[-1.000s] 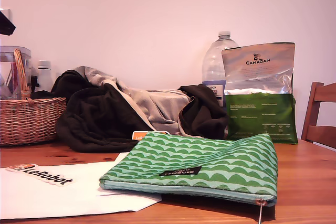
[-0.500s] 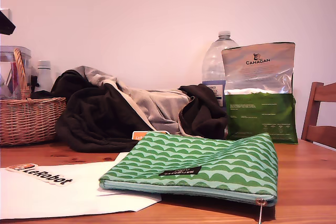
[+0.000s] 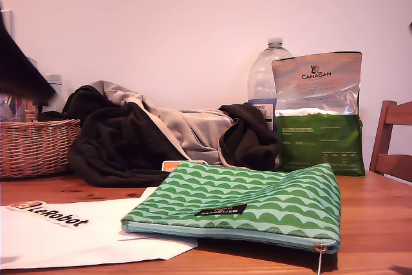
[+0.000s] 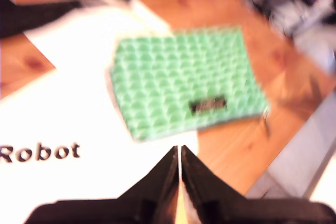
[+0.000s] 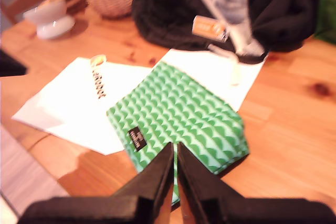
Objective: Open the zipper in the zip bag in front of you
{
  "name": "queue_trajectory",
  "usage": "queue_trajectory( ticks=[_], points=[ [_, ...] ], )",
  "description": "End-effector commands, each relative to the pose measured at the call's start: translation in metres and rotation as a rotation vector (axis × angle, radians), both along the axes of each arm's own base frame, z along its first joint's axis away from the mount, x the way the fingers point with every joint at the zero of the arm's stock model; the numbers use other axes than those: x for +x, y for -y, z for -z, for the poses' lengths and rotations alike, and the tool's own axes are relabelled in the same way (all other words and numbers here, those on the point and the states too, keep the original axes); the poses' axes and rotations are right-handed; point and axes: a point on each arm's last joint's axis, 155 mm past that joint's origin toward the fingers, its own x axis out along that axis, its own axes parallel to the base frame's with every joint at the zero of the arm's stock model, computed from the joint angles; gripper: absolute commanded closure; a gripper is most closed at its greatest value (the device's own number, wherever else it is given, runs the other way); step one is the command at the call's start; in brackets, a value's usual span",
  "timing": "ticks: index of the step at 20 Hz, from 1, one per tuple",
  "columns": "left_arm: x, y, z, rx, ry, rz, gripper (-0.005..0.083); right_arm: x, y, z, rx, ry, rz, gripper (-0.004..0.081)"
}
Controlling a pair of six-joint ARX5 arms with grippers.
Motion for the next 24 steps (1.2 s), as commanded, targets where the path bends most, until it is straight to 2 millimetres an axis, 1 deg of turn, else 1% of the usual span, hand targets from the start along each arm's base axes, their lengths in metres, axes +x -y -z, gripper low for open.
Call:
queue_trajectory(
  ticks=[1,2,3,5,8,10,12,13,15,16,18,19,20,21,23,24],
  points=[
    [0.002,0.01,0.006,0.066,0.101,0.091,0.0795,0.001,-0.005,0.004,-0.002,-0.006,-0.023,0.0783],
    [0.002,0.017,0.012,0.086,0.106,0.113,0.0795,0.002,-0.008,0.006,-0.004,-0.01,-0.032,0.0783],
    [0.001,0.024,0.019,0.15,0.167,0.181,0.0795,0.003,-0.01,0.006,-0.005,-0.012,-0.04,0.0783],
    [0.005,0.03,0.033,0.251,0.215,0.195,0.0795,0.003,-0.013,0.008,-0.02,-0.006,-0.06,0.0783],
    [0.022,0.03,0.038,0.397,0.334,0.143,0.0795,0.004,-0.013,0.008,-0.028,0.001,-0.06,0.0783],
    [0.036,0.023,0.039,0.484,0.396,0.092,0.0795,0.004,-0.013,0.007,-0.027,0.005,-0.059,0.0783],
    [0.042,0.019,0.042,0.5,0.406,0.095,0.0795,0.004,-0.013,0.007,-0.027,0.004,-0.06,0.0783],
    [0.041,0.021,0.043,0.45,0.368,0.095,0.0795,0.004,-0.013,0.007,-0.026,0.005,-0.06,0.0783],
    [0.041,0.021,0.043,0.269,0.195,0.012,0.0795,0.004,-0.013,0.007,-0.026,0.004,-0.06,0.0783],
    [0.041,0.02,0.043,0.204,0.134,-0.003,0.0795,0.004,-0.013,0.007,-0.026,0.005,-0.06,0.0783],
    [0.043,0.019,0.039,0.084,0.004,-0.051,0.0794,0.005,-0.014,0.005,-0.024,0.011,-0.06,0.0783],
    [0.044,0.021,0.037,0.024,-0.068,-0.075,0.0779,0.005,-0.014,0.005,-0.024,0.013,-0.06,0.0783],
    [0.046,0.022,0.037,-0.045,-0.175,-0.123,0.0747,0.005,-0.014,0.004,-0.023,0.015,-0.06,0.0783],
    [0.046,0.026,0.039,-0.091,-0.261,-0.137,0.0713,0.006,-0.014,0.004,-0.022,0.018,-0.06,0.0783],
    [0.047,0.033,0.047,-0.135,-0.394,-0.159,0.0619,0.006,-0.014,0.002,-0.02,0.025,-0.06,0.0783],
    [0.051,0.034,0.053,-0.141,-0.442,-0.191,0.0567,0.006,-0.014,0.002,-0.02,0.025,-0.059,0.0783]
  ],
)
